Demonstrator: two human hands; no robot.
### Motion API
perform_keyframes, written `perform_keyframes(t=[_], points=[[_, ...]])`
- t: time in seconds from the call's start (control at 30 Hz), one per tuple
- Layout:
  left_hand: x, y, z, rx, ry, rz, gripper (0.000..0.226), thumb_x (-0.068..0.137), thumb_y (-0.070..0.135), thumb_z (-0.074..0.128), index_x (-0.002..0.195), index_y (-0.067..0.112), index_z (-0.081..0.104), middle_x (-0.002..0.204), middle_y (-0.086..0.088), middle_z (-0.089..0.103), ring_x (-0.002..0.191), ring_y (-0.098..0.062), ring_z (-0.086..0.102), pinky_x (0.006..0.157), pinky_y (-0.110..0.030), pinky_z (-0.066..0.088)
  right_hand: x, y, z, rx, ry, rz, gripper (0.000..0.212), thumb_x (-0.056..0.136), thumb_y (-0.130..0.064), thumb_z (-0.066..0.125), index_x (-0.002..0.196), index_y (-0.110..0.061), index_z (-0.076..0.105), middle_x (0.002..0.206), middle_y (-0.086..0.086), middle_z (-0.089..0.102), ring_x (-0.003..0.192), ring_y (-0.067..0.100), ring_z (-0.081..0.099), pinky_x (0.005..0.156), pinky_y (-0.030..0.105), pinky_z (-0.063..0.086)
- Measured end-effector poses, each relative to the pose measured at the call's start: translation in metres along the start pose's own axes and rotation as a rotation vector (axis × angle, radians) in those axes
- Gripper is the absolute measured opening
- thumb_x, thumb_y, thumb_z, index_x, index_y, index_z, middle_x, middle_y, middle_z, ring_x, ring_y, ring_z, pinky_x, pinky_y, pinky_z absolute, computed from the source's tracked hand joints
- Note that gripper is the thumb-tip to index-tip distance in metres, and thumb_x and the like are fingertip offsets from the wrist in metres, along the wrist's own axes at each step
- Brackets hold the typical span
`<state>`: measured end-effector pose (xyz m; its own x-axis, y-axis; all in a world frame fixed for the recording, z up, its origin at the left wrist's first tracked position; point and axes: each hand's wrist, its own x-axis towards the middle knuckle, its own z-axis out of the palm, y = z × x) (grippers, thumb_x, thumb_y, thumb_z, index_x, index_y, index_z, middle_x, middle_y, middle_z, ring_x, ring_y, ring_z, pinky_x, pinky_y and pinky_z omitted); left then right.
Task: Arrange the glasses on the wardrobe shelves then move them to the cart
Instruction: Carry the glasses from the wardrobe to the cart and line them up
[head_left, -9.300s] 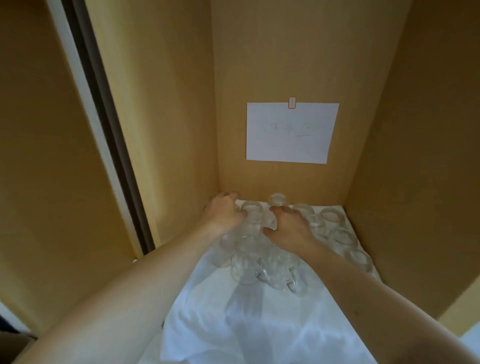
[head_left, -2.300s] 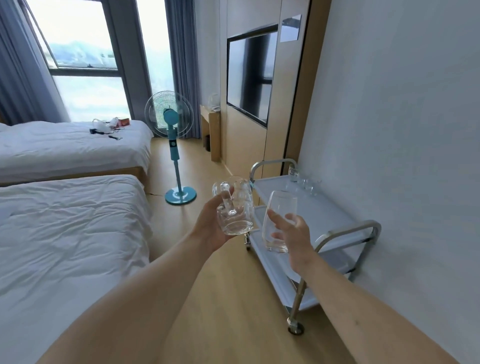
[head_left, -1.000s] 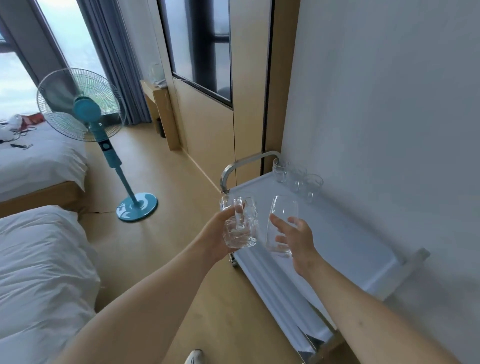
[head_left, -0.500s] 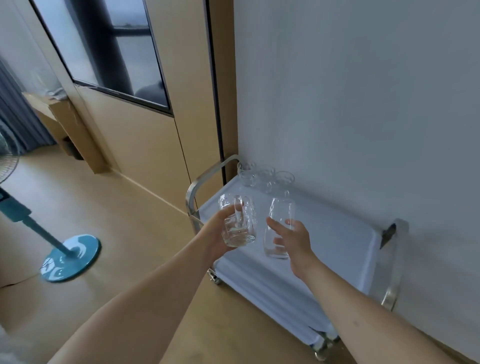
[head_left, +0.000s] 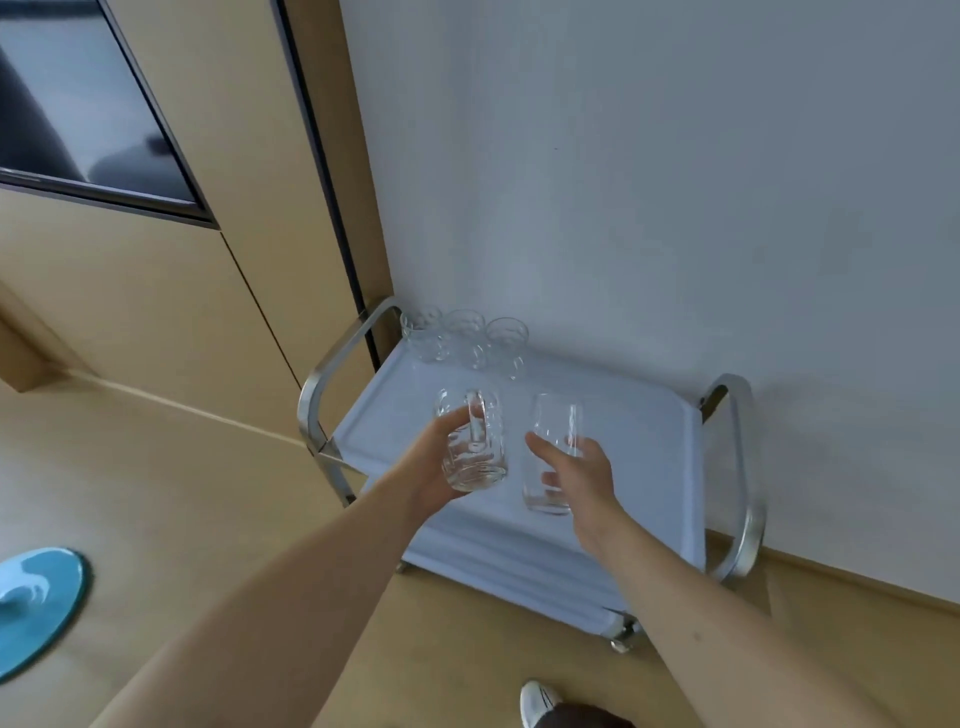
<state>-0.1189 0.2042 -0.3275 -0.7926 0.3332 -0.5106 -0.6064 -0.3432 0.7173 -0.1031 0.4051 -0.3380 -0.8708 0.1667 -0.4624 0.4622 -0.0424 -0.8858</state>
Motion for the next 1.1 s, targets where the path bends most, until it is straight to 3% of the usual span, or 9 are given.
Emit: perform_keyframes(t=[0.13, 0.23, 0.33, 0.5, 0.6, 0.73, 0.83, 0.93, 1.1], points=[[0.024, 0.005, -0.001, 0.071, -0.008, -0.053, 0.041, 0.074, 0.056, 0.083, 0.087, 0.017, 0.08, 0.086, -0.005, 0.075, 0.076, -0.021, 0.073, 0.069, -0.031, 0.057, 0.022, 0.005, 0.002, 0.017, 0.039, 0.03, 0.075, 0.07, -0.051, 0.088, 0.129, -0.025, 0.048, 0.112, 0.001, 0.065, 0.098, 0.022, 0.068, 0.066, 0.032, 0.048], [0.048, 0.01, -0.001, 0.096, 0.031, -0.065, 0.054, 0.072, 0.056, 0.084, 0.108, 0.017, 0.078, 0.108, -0.008, 0.073, 0.093, -0.023, 0.073, 0.077, -0.033, 0.058, 0.049, 0.01, 0.004, 0.027, 0.056, 0.047, 0.078, 0.07, -0.049, 0.089, 0.132, -0.025, 0.048, 0.114, 0.003, 0.064, 0.1, 0.023, 0.067, 0.08, 0.042, 0.056], [0.074, 0.013, 0.001, 0.062, 0.065, -0.098, 0.055, 0.076, 0.056, 0.081, 0.113, 0.017, 0.074, 0.108, -0.006, 0.072, 0.094, -0.022, 0.072, 0.08, -0.034, 0.058, 0.076, 0.022, 0.005, 0.029, 0.082, 0.07, 0.081, 0.069, -0.047, 0.09, 0.134, -0.025, 0.047, 0.118, 0.005, 0.062, 0.11, 0.027, 0.063, 0.097, 0.054, 0.054], [0.115, 0.009, 0.003, 0.041, 0.182, -0.159, 0.057, 0.087, 0.052, 0.071, 0.127, 0.012, 0.067, 0.118, -0.009, 0.07, 0.1, -0.025, 0.07, 0.084, -0.036, 0.054, 0.118, 0.028, 0.006, 0.032, 0.12, 0.086, 0.079, 0.067, -0.047, 0.091, 0.128, -0.029, 0.046, 0.109, 0.002, 0.062, 0.108, 0.027, 0.062, 0.096, 0.056, 0.054], [0.142, 0.01, 0.003, 0.0, 0.285, -0.166, 0.063, 0.082, 0.048, 0.078, 0.129, 0.01, 0.064, 0.118, -0.01, 0.067, 0.104, -0.027, 0.068, 0.088, -0.039, 0.054, 0.142, 0.027, 0.004, 0.013, 0.16, 0.084, 0.076, 0.068, -0.045, 0.091, 0.126, -0.032, 0.045, 0.114, 0.002, 0.061, 0.102, 0.021, 0.064, 0.087, 0.045, 0.057], [0.176, 0.008, 0.001, 0.064, 0.52, -0.13, 0.071, 0.07, 0.044, 0.087, 0.124, 0.012, 0.055, 0.116, -0.004, 0.064, 0.102, -0.023, 0.066, 0.102, -0.047, 0.052, 0.167, 0.027, 0.002, -0.037, 0.209, 0.07, 0.074, 0.068, -0.044, 0.092, 0.123, -0.034, 0.043, 0.113, -0.003, 0.059, 0.094, 0.006, 0.061, 0.069, 0.023, 0.045], [0.195, 0.006, -0.001, 0.142, 0.613, -0.086, 0.066, 0.062, 0.036, 0.092, 0.11, 0.026, 0.048, 0.115, -0.004, 0.064, 0.101, -0.021, 0.067, 0.094, -0.044, 0.055, 0.182, 0.03, -0.001, -0.088, 0.238, 0.06, 0.076, 0.066, -0.042, 0.093, 0.121, -0.035, 0.042, 0.112, -0.005, 0.06, 0.098, 0.01, 0.062, 0.074, 0.023, 0.045], [0.206, 0.004, 0.0, 0.214, 0.65, -0.033, 0.081, 0.048, 0.036, 0.092, 0.115, 0.028, 0.046, 0.115, 0.003, 0.061, 0.096, -0.016, 0.065, 0.078, -0.034, 0.052, 0.193, 0.033, -0.004, -0.109, 0.277, 0.041, 0.076, 0.064, -0.04, 0.095, 0.119, -0.036, 0.042, 0.112, -0.008, 0.061, 0.103, 0.01, 0.062, 0.076, 0.019, 0.043], [0.22, -0.005, -0.005, 0.4, 0.673, 0.005, 0.102, 0.047, 0.039, 0.094, 0.129, 0.031, 0.035, 0.119, 0.007, 0.056, 0.11, -0.016, 0.06, 0.093, -0.038, 0.052, 0.202, 0.037, -0.008, -0.144, 0.309, -0.015, 0.076, 0.062, -0.035, 0.095, 0.117, -0.033, 0.043, 0.123, -0.005, 0.053, 0.111, 0.014, 0.059, 0.086, 0.026, 0.045]])
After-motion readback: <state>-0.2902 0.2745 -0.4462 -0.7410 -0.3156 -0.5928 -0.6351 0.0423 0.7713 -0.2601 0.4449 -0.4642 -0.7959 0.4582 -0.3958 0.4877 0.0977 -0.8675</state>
